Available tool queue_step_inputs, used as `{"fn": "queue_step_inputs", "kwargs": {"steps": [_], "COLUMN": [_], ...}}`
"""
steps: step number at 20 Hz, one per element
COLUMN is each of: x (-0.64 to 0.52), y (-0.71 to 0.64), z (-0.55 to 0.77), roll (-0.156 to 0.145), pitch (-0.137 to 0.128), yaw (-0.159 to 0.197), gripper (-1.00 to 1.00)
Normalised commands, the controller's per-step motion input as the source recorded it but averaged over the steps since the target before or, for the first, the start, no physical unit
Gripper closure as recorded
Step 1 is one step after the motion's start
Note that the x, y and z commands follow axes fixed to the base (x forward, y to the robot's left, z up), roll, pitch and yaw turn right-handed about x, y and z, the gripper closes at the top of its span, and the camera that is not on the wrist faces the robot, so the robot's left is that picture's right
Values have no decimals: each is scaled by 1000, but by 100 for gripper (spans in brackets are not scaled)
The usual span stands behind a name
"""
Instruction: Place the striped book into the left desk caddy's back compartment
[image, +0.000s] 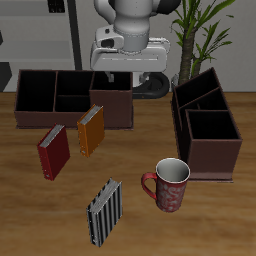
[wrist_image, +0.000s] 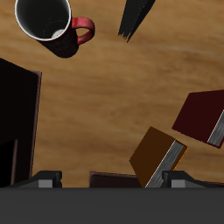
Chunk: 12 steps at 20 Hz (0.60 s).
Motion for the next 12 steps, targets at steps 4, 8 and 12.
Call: {"fn": "queue_step_inputs", "kwargs": {"steps": [4, 8, 12], "x": [55, 140, 239], "y": [-21, -23, -32], "z": [17, -9, 68], "roll": [-36, -20, 21], "pitch": [-9, 3, -9], "yaw": [-10, -8, 16], "gripper": [-100, -100, -100]}}
